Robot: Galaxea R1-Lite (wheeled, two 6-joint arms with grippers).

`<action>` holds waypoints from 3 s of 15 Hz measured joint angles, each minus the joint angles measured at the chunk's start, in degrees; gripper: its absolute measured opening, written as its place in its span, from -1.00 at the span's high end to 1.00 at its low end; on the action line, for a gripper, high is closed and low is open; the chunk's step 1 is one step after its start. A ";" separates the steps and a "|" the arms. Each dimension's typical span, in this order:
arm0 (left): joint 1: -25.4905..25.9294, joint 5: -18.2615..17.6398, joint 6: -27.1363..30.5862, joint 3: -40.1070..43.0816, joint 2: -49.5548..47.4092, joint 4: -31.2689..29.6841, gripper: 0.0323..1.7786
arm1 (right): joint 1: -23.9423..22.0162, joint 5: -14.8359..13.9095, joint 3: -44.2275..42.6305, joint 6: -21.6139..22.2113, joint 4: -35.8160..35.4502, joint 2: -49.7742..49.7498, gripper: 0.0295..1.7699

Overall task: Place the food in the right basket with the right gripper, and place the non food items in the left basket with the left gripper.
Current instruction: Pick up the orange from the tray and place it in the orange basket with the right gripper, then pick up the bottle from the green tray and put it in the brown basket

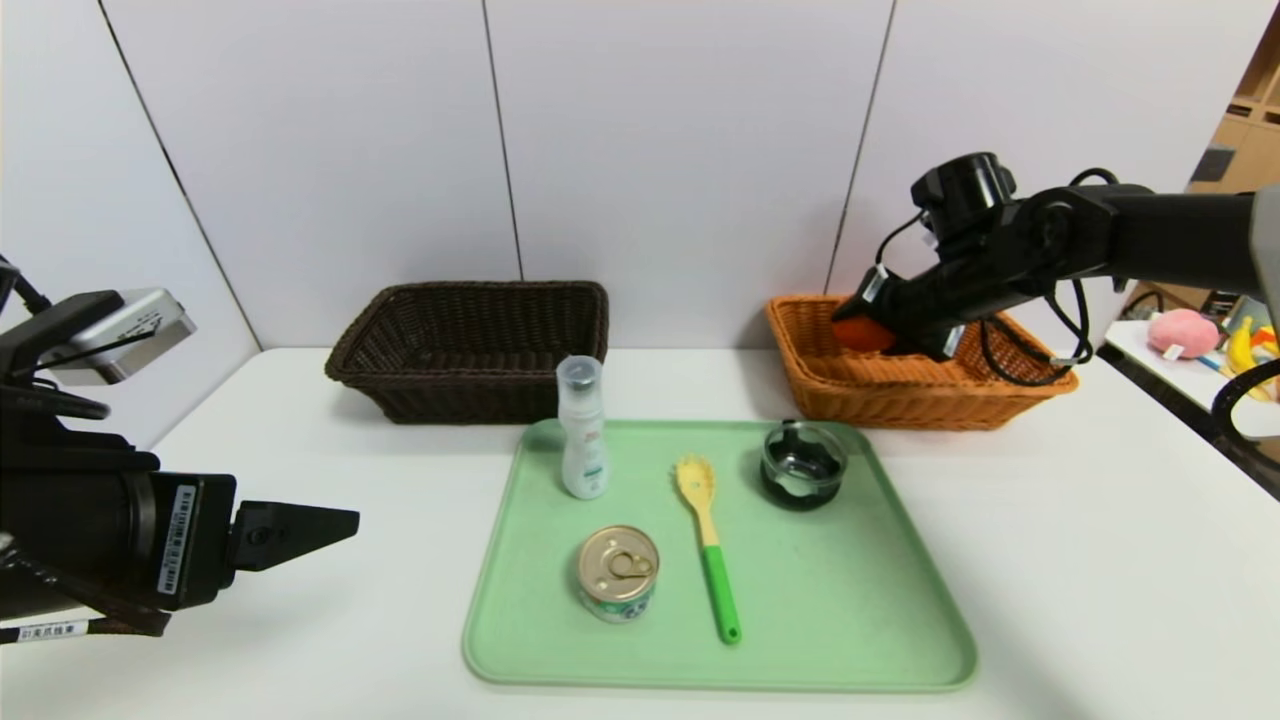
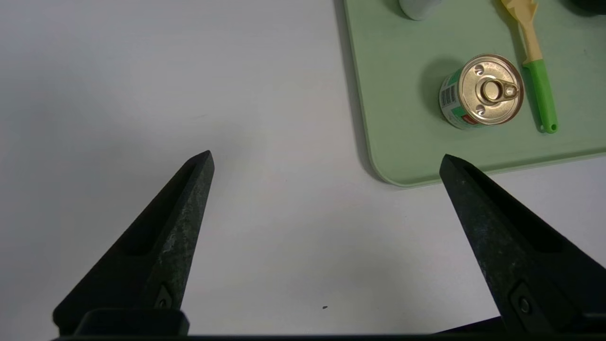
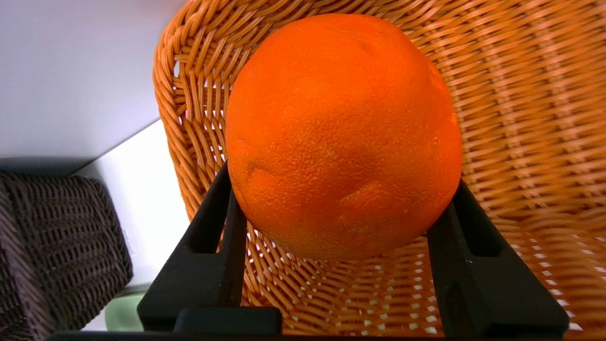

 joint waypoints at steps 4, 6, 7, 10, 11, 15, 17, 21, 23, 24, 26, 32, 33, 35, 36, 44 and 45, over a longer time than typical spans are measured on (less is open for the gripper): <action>0.00 -0.07 0.00 0.09 0.13 -0.02 -0.90 | -0.15 -0.07 0.00 -1.02 -2.34 0.79 -0.50; 0.02 -0.13 -0.02 0.16 0.13 -0.02 -0.90 | -0.15 -0.11 0.00 -1.01 -2.24 0.74 -0.60; 0.02 -0.13 0.02 0.22 0.11 -0.02 -0.90 | -0.17 -0.16 0.00 -1.01 -2.24 0.66 -0.64; 0.07 -0.11 -0.09 0.22 -0.17 -0.02 -0.90 | 0.10 -0.29 0.01 -1.02 -2.10 -1.52 -0.73; 0.07 -0.10 -0.20 0.20 -0.24 -0.02 -0.90 | 0.49 -0.20 0.01 -1.18 -1.61 -3.08 -0.76; 0.07 -0.21 -0.15 0.06 -0.30 -0.10 -0.90 | 5.95 -0.46 0.00 -3.15 6.08 -12.21 -0.83; 0.02 -0.22 -0.13 0.02 -0.26 -0.10 -0.90 | 10.50 -5.17 0.26 -2.34 8.27 -15.49 -0.85; -0.69 -1.07 -0.15 -0.50 -0.15 -0.10 -0.90 | 17.74 -11.92 2.57 -3.06 14.02 -21.55 -0.88; -0.98 -1.07 -0.17 -0.88 -0.15 -0.11 -0.90 | 21.10 -11.81 2.43 -3.04 22.65 -23.30 -0.89; -1.27 -1.07 -0.28 -1.00 -0.13 -0.13 -0.90 | 23.28 -11.67 1.99 -1.10 27.23 -23.87 -0.90; -3.28 -0.77 -0.91 -1.07 0.11 -0.11 -0.90 | 26.76 -10.59 1.05 2.27 34.07 -24.50 -0.91; -13.18 -0.40 -1.57 8.63 -0.52 -11.87 -0.90 | 33.16 -7.90 8.83 2.15 34.56 -29.16 -0.91; -13.98 -0.60 0.17 13.45 -0.78 -18.02 -0.90 | 33.34 -8.12 11.47 1.51 31.39 -30.38 -0.91; -14.97 -1.97 4.61 23.32 -0.94 -31.01 -0.90 | 33.34 -9.02 16.10 -1.16 27.20 -32.70 -0.91; -15.34 -3.58 7.47 28.17 -0.80 -38.33 -0.90 | 33.29 -10.30 17.62 -2.12 26.60 -33.61 -0.91; -16.08 -13.32 14.71 39.78 6.31 -67.01 -0.90 | 31.94 -17.90 20.30 -5.13 25.80 -35.56 -0.92; -16.06 -13.19 15.98 40.74 8.00 -69.15 -0.90 | 31.74 -18.35 20.63 -6.91 24.39 -35.83 -0.92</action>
